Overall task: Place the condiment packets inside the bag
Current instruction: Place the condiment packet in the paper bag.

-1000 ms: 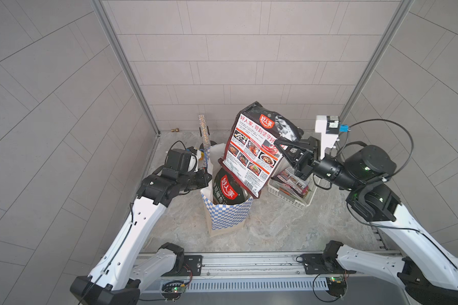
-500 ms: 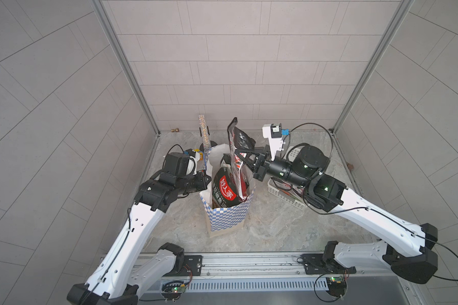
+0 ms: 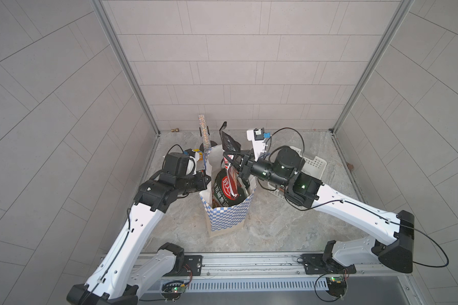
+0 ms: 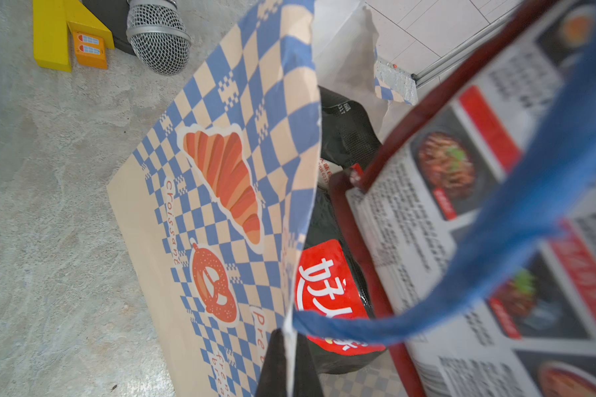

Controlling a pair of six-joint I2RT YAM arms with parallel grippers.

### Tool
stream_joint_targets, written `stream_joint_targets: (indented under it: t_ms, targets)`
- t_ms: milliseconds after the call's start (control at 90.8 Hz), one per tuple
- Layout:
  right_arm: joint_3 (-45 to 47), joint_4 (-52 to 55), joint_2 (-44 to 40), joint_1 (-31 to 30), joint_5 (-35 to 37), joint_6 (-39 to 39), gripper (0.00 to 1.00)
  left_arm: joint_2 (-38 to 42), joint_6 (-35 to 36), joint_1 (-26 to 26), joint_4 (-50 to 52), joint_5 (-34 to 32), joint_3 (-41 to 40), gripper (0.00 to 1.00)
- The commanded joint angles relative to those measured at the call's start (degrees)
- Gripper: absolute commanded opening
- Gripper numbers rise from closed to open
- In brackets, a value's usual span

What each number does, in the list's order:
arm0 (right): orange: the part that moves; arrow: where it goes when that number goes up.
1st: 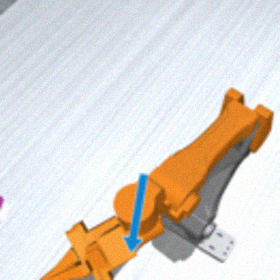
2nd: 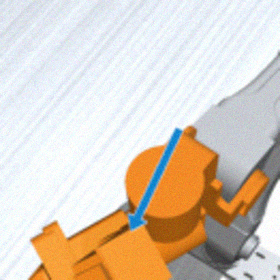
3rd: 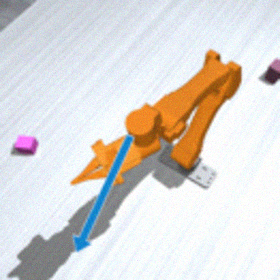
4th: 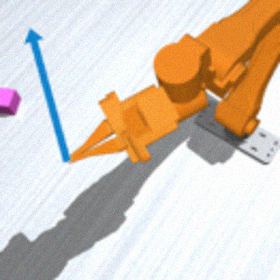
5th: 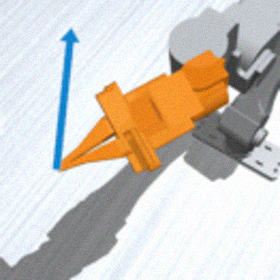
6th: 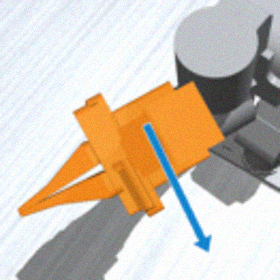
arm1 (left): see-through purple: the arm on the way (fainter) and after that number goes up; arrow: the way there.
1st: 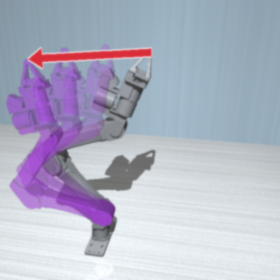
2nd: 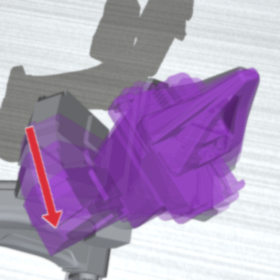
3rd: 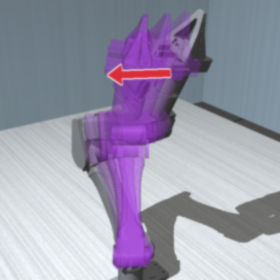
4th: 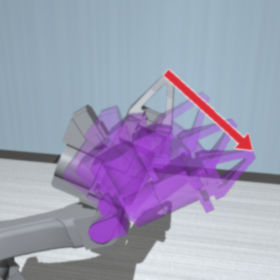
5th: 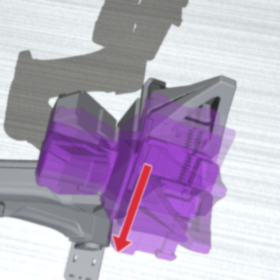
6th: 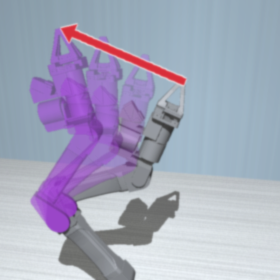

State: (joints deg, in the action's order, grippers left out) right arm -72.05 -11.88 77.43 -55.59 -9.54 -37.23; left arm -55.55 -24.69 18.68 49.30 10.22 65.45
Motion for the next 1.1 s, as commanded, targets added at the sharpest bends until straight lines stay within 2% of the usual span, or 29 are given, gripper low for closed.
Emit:
stream_joint_targets:
  t_ms: [0,198,407,517,616,726,826,870,958,1002,1035,1090]
  targets:
    - [1.3,-6.52,0.71,-0.65,0.84,-3.32,0.0,1.0,0.1,0.14,-2.29,0.34,-0.31,0.0]
    - [2.66,-6.79,1.45,-0.96,2.28,-3.24,0.0,1.0,0.08,0.21,-2.37,0.2,-0.5,0.0]
    - [8.1,-4.9,1.03,-4.84,9.9,-0.87,0.0,1.21,0.2,0.17,-2.11,-0.29,-0.86,0.0]
    - [10.41,-3.1,-0.48,-5.14,11.05,-0.3,0.21,0.94,0.23,0.14,-2.18,-0.2,-0.85,0.0]
    - [10.79,1.35,-3.55,-5.15,12.49,2.73,0.45,0.89,0.17,0.22,-2.28,-0.05,-0.74,0.0]
    - [10.82,6.69,-8.14,-4.93,15.12,7.35,0.58,0.82,0.39,0.18,-2.28,-0.07,-0.78,0.0]
    - [10.43,13.23,-13.3,-3.52,17.91,11.89,0.6,0.92,1.06,0.18,-2.18,-0.01,-1.07,0.0]
    - [9.68,17.68,-15.53,-1.47,18.2,14.29,0.61,0.93,1.7,0.15,-2.04,0.2,-1.18,0.0]
    - [7.79,29.69,-18.66,7.41,17.43,15.77,0.62,1.26,3.06,0.19,-1.94,1.48,-1.37,0.0]
    - [8.21,34.8,-20.3,12.98,15.95,16.34,0.65,1.4,3.61,0.15,-2.0,2.23,-1.54,0.0]
    - [9.24,37.41,-21.34,19.47,14.42,16.28,0.67,1.47,3.75,0.16,-2.03,2.68,-1.66,0.0]
    - [11.94,40.32,-22.18,29.04,8.6,17.0,0.7,1.48,3.85,0.2,-1.98,2.49,-1.71,0.0]
